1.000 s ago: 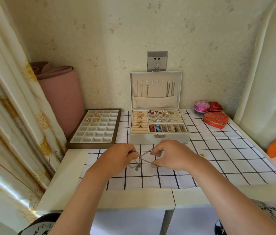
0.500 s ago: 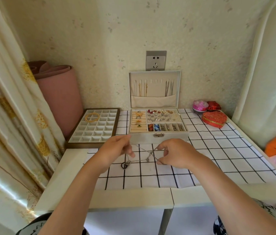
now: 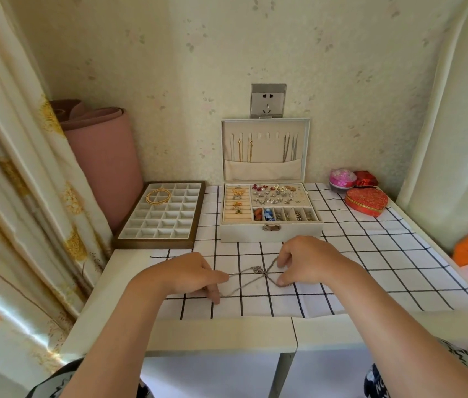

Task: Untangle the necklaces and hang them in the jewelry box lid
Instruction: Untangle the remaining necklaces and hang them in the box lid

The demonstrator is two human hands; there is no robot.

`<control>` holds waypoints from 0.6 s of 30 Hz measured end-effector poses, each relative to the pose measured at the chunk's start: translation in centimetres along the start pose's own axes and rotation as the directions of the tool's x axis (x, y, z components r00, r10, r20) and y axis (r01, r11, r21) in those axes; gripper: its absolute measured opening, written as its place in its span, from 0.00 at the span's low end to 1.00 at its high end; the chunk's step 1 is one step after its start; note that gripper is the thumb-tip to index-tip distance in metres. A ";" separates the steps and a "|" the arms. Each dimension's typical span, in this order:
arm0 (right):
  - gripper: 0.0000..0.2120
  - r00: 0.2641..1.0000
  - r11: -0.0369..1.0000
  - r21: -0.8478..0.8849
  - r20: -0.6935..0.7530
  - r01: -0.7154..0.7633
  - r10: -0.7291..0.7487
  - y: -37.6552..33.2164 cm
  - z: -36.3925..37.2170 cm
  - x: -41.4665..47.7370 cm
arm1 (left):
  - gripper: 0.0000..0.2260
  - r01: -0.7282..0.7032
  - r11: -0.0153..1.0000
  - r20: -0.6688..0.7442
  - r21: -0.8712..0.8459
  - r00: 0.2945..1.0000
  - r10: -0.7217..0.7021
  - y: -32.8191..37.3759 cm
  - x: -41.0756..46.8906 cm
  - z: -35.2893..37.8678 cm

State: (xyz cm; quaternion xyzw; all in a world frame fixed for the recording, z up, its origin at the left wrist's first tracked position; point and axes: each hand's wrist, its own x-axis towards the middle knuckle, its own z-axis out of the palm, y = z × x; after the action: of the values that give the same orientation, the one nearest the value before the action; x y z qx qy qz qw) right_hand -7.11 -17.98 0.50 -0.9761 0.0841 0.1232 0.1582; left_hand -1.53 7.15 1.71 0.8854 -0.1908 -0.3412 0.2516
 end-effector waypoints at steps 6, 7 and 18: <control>0.13 0.998 0.997 -0.060 -0.014 0.053 -0.054 -0.2 -0.1 0.0 | 0.14 -0.056 0.996 -0.053 0.065 0.997 0.060 0.4 0.6 0.3; 0.13 0.995 0.992 -0.092 -0.035 0.087 -0.090 -0.3 -0.1 0.0 | 0.12 -0.069 0.994 -0.099 0.089 0.992 0.078 0.4 0.9 0.5; 0.09 0.933 0.950 -0.066 -0.177 0.305 -0.312 -1.5 2.0 0.9 | 0.06 -0.124 0.900 -0.401 0.417 0.864 0.304 1.9 5.4 4.1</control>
State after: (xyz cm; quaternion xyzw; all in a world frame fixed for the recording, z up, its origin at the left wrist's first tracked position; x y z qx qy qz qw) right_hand -6.35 -16.02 -1.18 -0.9872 -0.0581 0.0070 0.1486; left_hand -0.99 1.56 -2.60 0.9446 -0.2872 -0.0495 0.1511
